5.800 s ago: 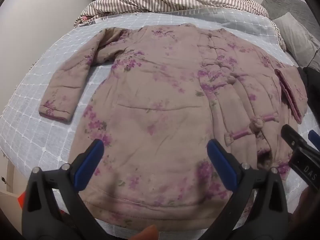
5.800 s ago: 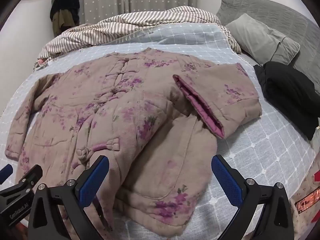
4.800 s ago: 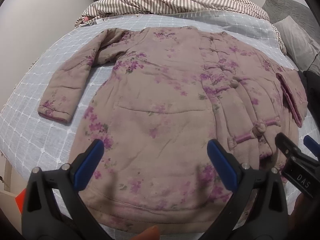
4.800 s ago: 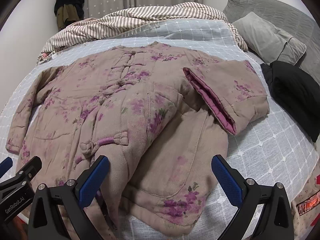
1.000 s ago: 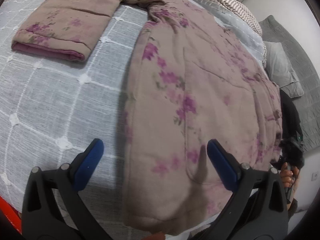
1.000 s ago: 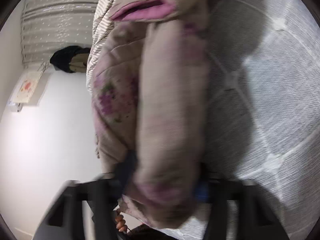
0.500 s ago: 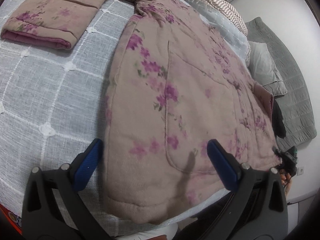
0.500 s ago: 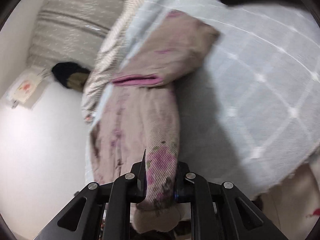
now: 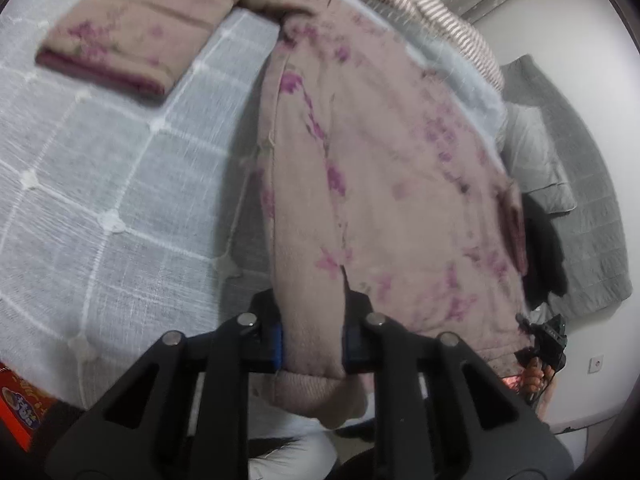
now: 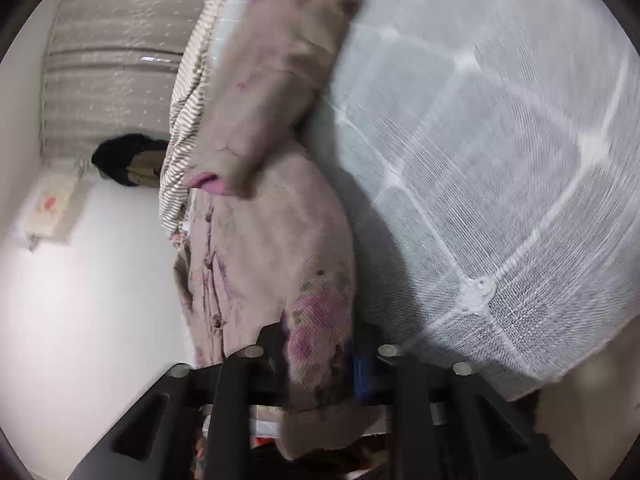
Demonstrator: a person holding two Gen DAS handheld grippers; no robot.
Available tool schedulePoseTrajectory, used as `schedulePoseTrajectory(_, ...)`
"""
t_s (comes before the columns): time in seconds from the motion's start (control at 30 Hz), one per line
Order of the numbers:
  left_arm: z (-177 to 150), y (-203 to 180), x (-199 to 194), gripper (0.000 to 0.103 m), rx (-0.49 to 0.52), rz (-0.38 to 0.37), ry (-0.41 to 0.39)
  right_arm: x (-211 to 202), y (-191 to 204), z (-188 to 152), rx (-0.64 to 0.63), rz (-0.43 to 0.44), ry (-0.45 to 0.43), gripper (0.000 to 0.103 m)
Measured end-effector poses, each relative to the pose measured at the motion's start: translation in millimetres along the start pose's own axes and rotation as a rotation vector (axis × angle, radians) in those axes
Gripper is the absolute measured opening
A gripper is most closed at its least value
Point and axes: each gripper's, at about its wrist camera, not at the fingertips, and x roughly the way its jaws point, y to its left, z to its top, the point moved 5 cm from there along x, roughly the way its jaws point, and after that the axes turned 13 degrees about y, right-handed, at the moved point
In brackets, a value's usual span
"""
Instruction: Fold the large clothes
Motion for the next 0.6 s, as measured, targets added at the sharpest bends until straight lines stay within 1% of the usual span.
schedulePoseTrajectory(0.03,-4,-9,-15,0.020,0.020,-0.010,-0.033,-16,0,-7,-0.023,0.019,-0.023,0.017)
schedulePoseTrajectory(0.07,-7,-15,-25,0.020,0.037,-0.010,-0.050,-27,14,-7,-0.067,0.041,-0.056,0.016)
schedulePoseTrajectory(0.1,-10,-18,-29,0.020,0.052,0.001,-0.053,-33,22,-8,-0.097,0.032,-0.075,0.016)
schedulePoseTrajectory(0.13,-12,-18,-29,0.020,0.065,0.025,-0.043,-52,17,-7,-0.113,0.014,-0.080,0.016)
schedulePoseTrajectory(0.17,-15,-16,-22,0.020,0.083,0.086,-0.019,-55,20,-4,-0.115,-0.023,-0.073,0.016)
schedulePoseTrajectory(0.2,-17,-10,-11,0.020,0.095,0.145,0.010,-50,15,-2,-0.106,-0.105,-0.056,0.016)
schedulePoseTrajectory(0.23,-19,-3,2,0.020,0.102,0.195,0.043,-51,-1,-8,-0.101,-0.167,-0.044,0.016)
schedulePoseTrajectory(0.27,-21,5,19,0.022,0.114,0.257,0.083,-41,-13,-10,-0.090,-0.273,-0.016,0.017)
schedulePoseTrajectory(0.3,-21,9,30,0.023,0.141,0.302,0.090,-33,-22,-12,-0.087,-0.336,0.005,0.022)
schedulePoseTrajectory(0.33,-21,7,31,0.023,0.166,0.319,0.073,-21,-30,-11,-0.085,-0.400,0.018,0.022)
schedulePoseTrajectory(0.37,-20,3,28,0.026,0.182,0.335,0.060,-19,-33,-11,-0.075,-0.404,0.013,0.023)
schedulePoseTrajectory(0.4,-20,-2,21,0.031,0.210,0.355,0.033,-21,-32,-11,-0.067,-0.402,-0.003,0.028)
schedulePoseTrajectory(0.47,-18,-8,10,0.040,0.260,0.413,-0.012,-28,-21,-12,-0.084,-0.473,-0.054,0.040)
schedulePoseTrajectory(0.5,-15,-12,5,0.047,0.282,0.450,-0.030,-34,-12,-15,-0.108,-0.551,-0.095,0.041)
schedulePoseTrajectory(0.53,-12,-12,0,0.053,0.302,0.491,-0.048,-36,7,-13,-0.134,-0.598,-0.124,0.042)
schedulePoseTrajectory(0.57,-8,-12,-5,0.067,0.313,0.514,-0.067,-40,16,-14,-0.161,-0.626,-0.151,0.047)
schedulePoseTrajectory(0.6,-4,-12,-11,0.075,0.322,0.519,-0.085,-44,28,-14,-0.188,-0.643,-0.183,0.058)
